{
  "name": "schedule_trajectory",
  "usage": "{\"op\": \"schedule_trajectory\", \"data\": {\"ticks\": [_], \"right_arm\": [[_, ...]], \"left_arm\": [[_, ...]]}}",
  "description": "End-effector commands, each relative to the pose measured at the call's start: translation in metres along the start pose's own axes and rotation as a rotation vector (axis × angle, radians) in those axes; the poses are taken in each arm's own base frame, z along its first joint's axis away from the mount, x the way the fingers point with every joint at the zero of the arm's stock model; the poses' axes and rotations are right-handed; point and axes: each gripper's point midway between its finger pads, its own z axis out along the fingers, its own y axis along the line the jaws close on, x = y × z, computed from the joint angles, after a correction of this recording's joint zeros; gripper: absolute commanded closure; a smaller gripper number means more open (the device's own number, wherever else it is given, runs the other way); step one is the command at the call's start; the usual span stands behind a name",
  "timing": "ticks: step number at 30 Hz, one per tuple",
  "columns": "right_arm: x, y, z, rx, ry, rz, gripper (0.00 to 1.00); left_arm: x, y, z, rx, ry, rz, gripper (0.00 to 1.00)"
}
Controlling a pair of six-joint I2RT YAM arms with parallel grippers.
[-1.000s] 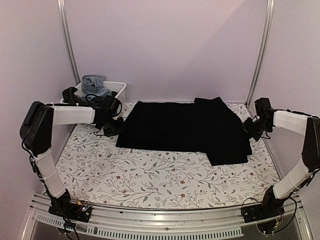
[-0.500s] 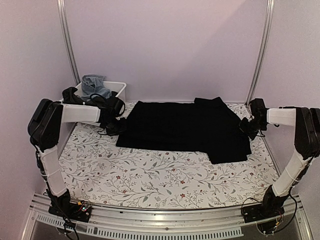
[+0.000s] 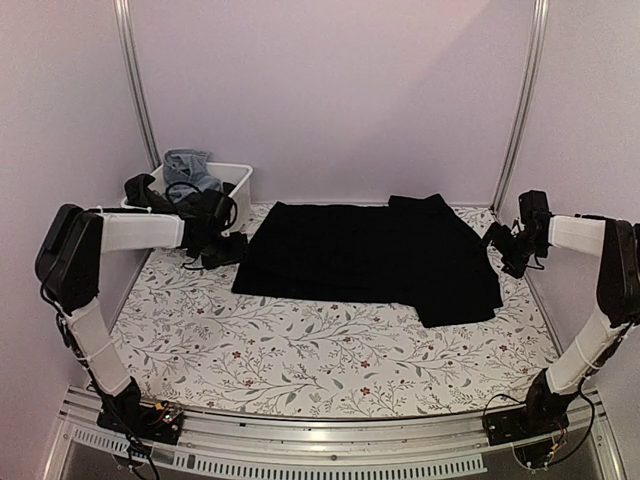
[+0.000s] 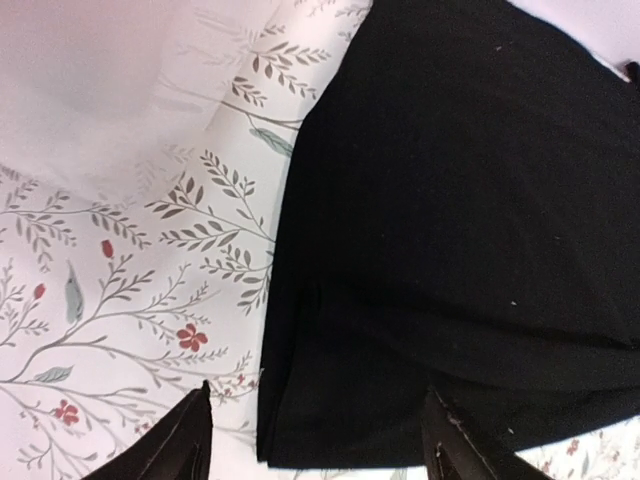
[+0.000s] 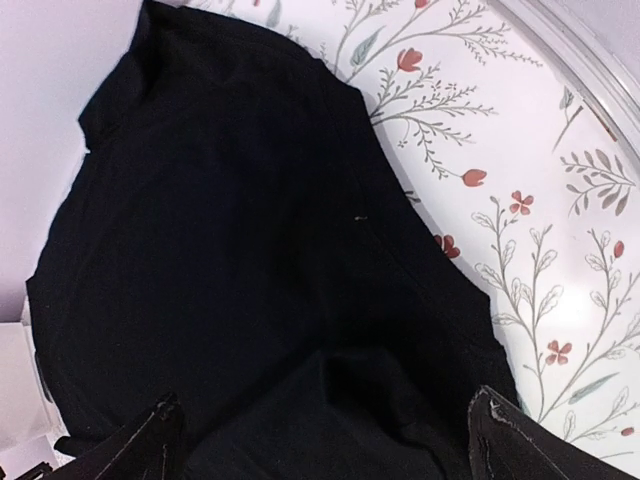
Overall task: Fold and stack the mixed laundry pile
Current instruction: Fold the flattened T-shirt at the center of the board, then move the 1/3-folded T-shirt to the center of the board.
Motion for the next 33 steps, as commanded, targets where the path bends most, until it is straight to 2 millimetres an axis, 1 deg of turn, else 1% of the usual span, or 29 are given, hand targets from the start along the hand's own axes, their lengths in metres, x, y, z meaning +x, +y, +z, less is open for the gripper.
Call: {"op": "schedule_trajectory", "data": {"ticks": [1,3,5,7,10,14,16,19,20,22,24,26,28,29,30,31,33], "right_arm": [[0.013,0.011,-0.038,-0.104,-0.048,-0.091,0.04],[0.021,0.002,-0.042,-0.093,-0.046,-0.069,0.06],[0.030,-0.011,-0.039,-0.071,-0.026,-0.038,0.12],[0.038,-0.027,-0.033,-0.040,-0.002,0.007,0.13],[0.046,-0.043,-0.023,-0.017,0.025,0.047,0.16],[0.048,-0.061,-0.014,0.039,0.028,0.059,0.18],[0.050,-0.067,-0.009,0.059,0.037,0.058,0.20],[0.054,-0.078,-0.001,0.104,0.047,0.059,0.22],[0.054,-0.081,0.001,0.117,0.044,0.059,0.23],[0.056,-0.086,0.006,0.134,0.055,0.056,0.25],[0.058,-0.090,0.010,0.144,0.068,0.058,0.29],[0.060,-0.091,0.013,0.139,0.080,0.058,0.37],[0.065,-0.091,0.017,0.129,0.105,0.059,0.49],[0.067,-0.091,0.018,0.123,0.113,0.058,0.57],[0.070,-0.091,0.019,0.119,0.122,0.058,0.66],[0.072,-0.091,0.019,0.111,0.129,0.058,0.75],[0.077,-0.089,0.017,0.094,0.145,0.061,0.94]], "left_arm": [[-0.008,0.008,-0.040,0.047,-0.100,0.002,0.28],[0.009,0.015,-0.040,0.047,-0.075,-0.005,0.30],[0.024,0.018,-0.035,0.062,-0.042,0.002,0.34],[0.036,0.019,-0.027,0.071,-0.015,0.008,0.38],[0.044,0.019,-0.015,0.073,0.012,0.013,0.42],[0.050,0.015,-0.001,0.091,0.038,0.014,0.43],[0.054,0.015,0.006,0.087,0.057,0.015,0.46],[0.061,0.016,0.017,0.075,0.091,0.010,0.52],[0.062,0.016,0.019,0.075,0.100,0.011,0.56],[0.066,0.017,0.025,0.062,0.124,0.006,0.59],[0.070,0.019,0.028,0.053,0.139,0.004,0.63],[0.073,0.020,0.028,0.047,0.151,0.003,0.70],[0.076,0.023,0.028,0.038,0.160,0.000,0.79],[0.078,0.024,0.027,0.038,0.165,-0.001,0.84],[0.080,0.025,0.025,0.037,0.169,-0.001,0.94],[0.083,0.027,0.024,0.032,0.176,-0.004,1.00],[0.087,0.030,0.018,0.027,0.183,-0.010,1.00]]}}
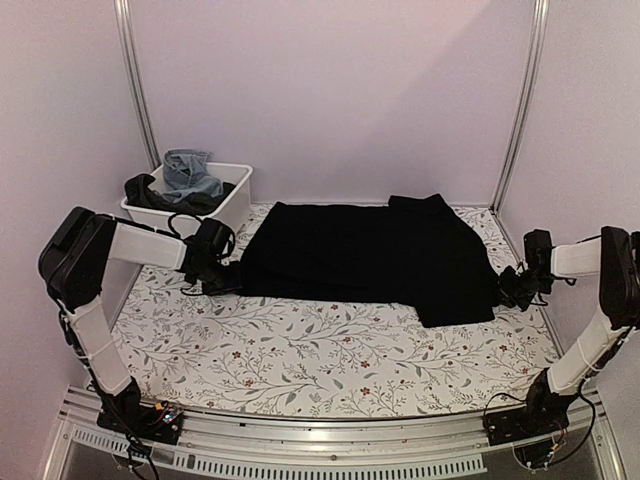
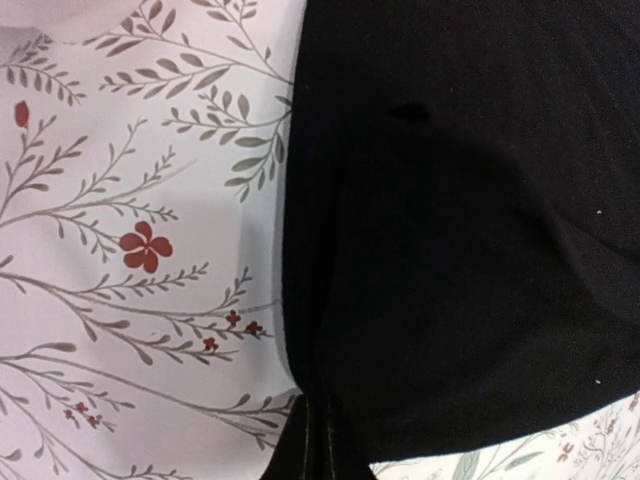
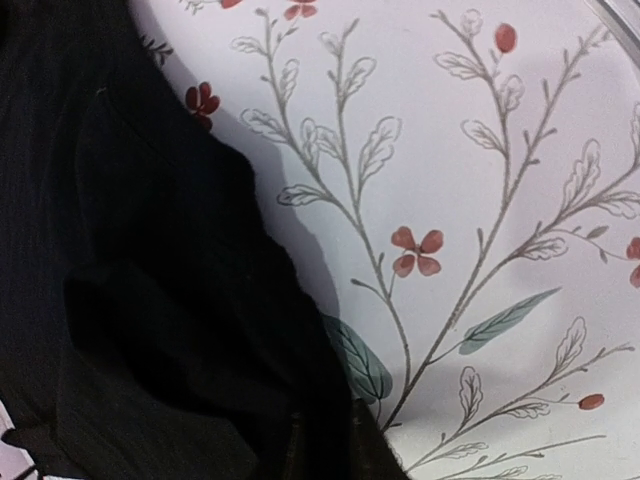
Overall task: Fold and stack the mixed laundry pile
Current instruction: Move the 1/3-folded T-shirt to the center of the board.
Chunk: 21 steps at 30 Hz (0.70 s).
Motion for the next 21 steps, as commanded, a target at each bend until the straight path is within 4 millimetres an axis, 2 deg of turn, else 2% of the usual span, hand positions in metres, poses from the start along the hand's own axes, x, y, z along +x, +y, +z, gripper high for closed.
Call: {"op": "schedule_trajectory", "data": {"ticks": [1,11,16,21], "right_arm": [[0.016,-0.001,0.001,-0.032,0.048,0.002,1.00],[0.062,-0.016,-0.020,-0.050,0.117,0.103,1.00],[0.075,-0.019,-0.035,-0.054,0.133,0.124,1.00],[0.085,-0.026,-0.044,-0.032,0.149,0.119,1.00]], "left_arm": [[0.020,0.014,-0.008,-0.026,0.049,-0.021,1.00],[0.062,0.048,-0.041,-0.108,0.080,-0.062,1.00],[0.085,0.055,-0.043,-0.110,0.134,-0.075,1.00],[0.093,0.059,-0.056,-0.117,0.138,-0.102,1.00]]}}
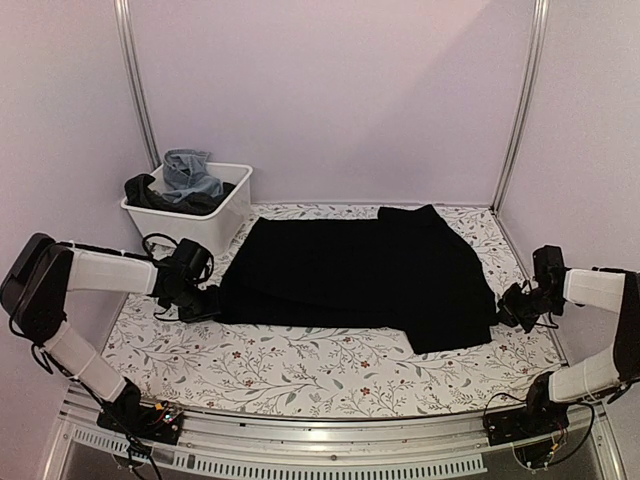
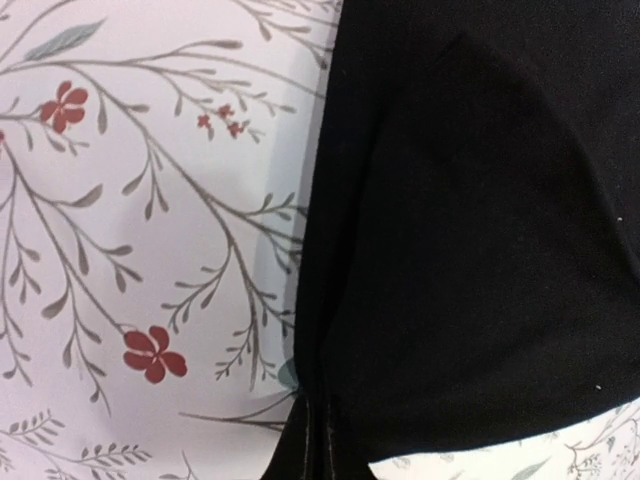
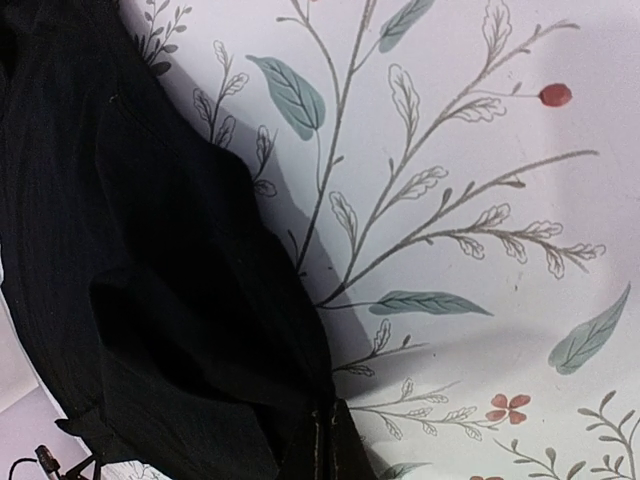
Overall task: Fold and stack the mixed laundry pile
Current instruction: Move the 1/3-folded T-shirt to the center of the board, then pick up the 1/3-folded T-shirt from the center of the board.
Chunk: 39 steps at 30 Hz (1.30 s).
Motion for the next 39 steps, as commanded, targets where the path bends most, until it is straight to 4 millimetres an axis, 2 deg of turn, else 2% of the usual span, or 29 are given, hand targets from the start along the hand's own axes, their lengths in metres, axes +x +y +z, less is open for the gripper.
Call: {"op": "schedule_trajectory", "data": {"ticks": [1,2,3,4,5,6,9,11,13,15,18,20,22,25,28,30,33,37,39], "right_arm": [[0.019,-0.012,-0.006,0.032,0.050,0.019,1.00],[0.021,-0.012,-0.006,0.025,0.055,0.018,1.00],[0.020,-0.008,-0.006,0.012,0.058,0.006,0.95],[0.018,-0.003,-0.006,-0.009,0.062,-0.009,0.86],[0.017,0.003,-0.007,-0.026,0.072,-0.032,0.75],[0.016,0.007,-0.008,-0.036,0.077,-0.051,0.62],[0.012,0.019,-0.021,-0.077,0.055,-0.102,0.37],[0.011,0.026,-0.034,-0.097,0.034,-0.131,0.31],[0.015,0.033,-0.046,-0.127,0.030,-0.161,0.32],[0.028,0.031,-0.047,-0.126,0.062,-0.176,0.34],[0.052,0.023,-0.036,-0.103,0.119,-0.184,0.41],[0.062,0.014,-0.027,-0.082,0.144,-0.171,0.44],[0.064,0.004,-0.019,-0.048,0.148,-0.161,0.45],[0.056,-0.006,-0.014,0.005,0.105,-0.168,0.44],[0.048,-0.005,-0.016,0.018,0.052,-0.170,0.45],[0.049,-0.006,-0.014,0.019,0.045,-0.170,0.45],[0.056,-0.007,-0.008,0.011,0.073,-0.163,0.47],[0.068,-0.014,0.003,0.017,0.124,-0.156,0.55],[0.068,-0.015,0.003,0.025,0.128,-0.160,0.56]], "left_arm": [[0.026,0.021,-0.009,-0.061,0.066,-0.033,1.00],[0.026,0.022,-0.010,-0.066,0.065,-0.036,1.00],[0.025,0.023,-0.011,-0.070,0.061,-0.037,1.00],[0.023,0.021,-0.012,-0.064,0.052,-0.038,0.91],[0.020,0.016,-0.015,-0.045,0.039,-0.029,0.71],[0.015,0.010,-0.020,-0.027,0.016,-0.019,0.60],[-0.009,-0.016,-0.047,0.044,-0.102,0.027,0.36],[-0.022,-0.034,-0.065,0.094,-0.167,0.059,0.30],[-0.034,-0.059,-0.081,0.172,-0.223,0.101,0.29],[-0.035,-0.090,-0.091,0.260,-0.253,0.157,0.30],[-0.023,-0.150,-0.098,0.416,-0.262,0.263,0.36],[0.001,-0.200,-0.099,0.548,-0.231,0.340,0.42],[0.023,-0.250,-0.099,0.660,-0.204,0.403,0.46],[0.061,-0.315,-0.086,0.733,-0.146,0.502,0.52],[0.100,-0.368,-0.070,0.787,-0.092,0.583,0.57],[0.117,-0.392,-0.060,0.806,-0.070,0.612,0.58],[0.138,-0.413,-0.041,0.798,-0.040,0.638,0.59],[0.160,-0.419,-0.018,0.754,-0.008,0.667,0.58],[0.168,-0.418,-0.006,0.730,0.011,0.670,0.58]]}}
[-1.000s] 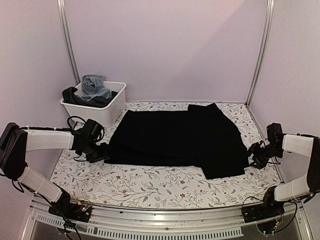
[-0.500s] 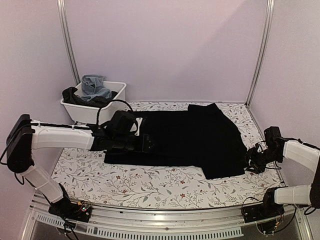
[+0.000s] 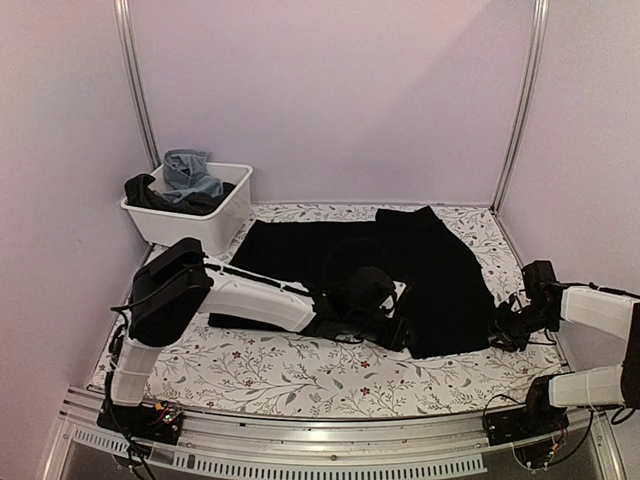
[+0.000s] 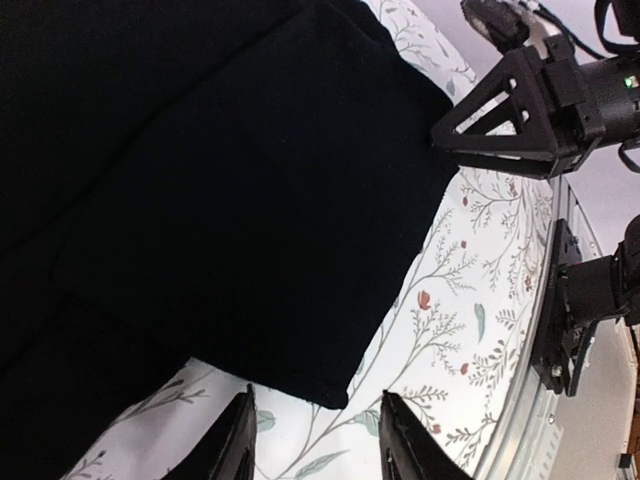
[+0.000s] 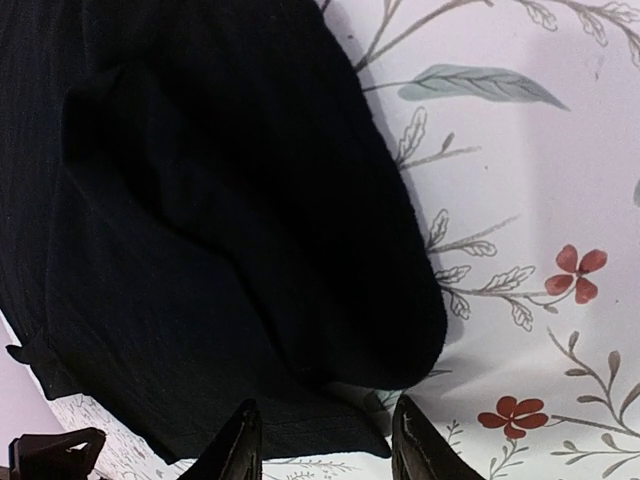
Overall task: Fold and stack the mixed laundry pile
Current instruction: Pick up the 1/3-folded T-shirt from the center of the board.
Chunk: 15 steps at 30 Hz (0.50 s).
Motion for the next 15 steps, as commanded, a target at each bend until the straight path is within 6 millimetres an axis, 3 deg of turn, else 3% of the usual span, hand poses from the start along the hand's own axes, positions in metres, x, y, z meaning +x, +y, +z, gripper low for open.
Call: {"op": "schedule_trajectory", "data": {"ticks": [1,7,15], "right_arm": [[0.004,-0.002,0.006,0.007,0.011,-0.002,0.56],[0.005,-0.002,0.006,0.006,0.014,0.002,0.62],[0.011,0.002,0.006,-0.027,0.038,0.001,0.97]], "left_arm": [[0.018,0.006,0.021,-0.035,0.048,0.003,0.58],[0.038,0.008,0.040,-0.056,0.108,0.018,0.58],[0.058,-0.001,0.047,-0.058,0.166,0.061,0.55]]}}
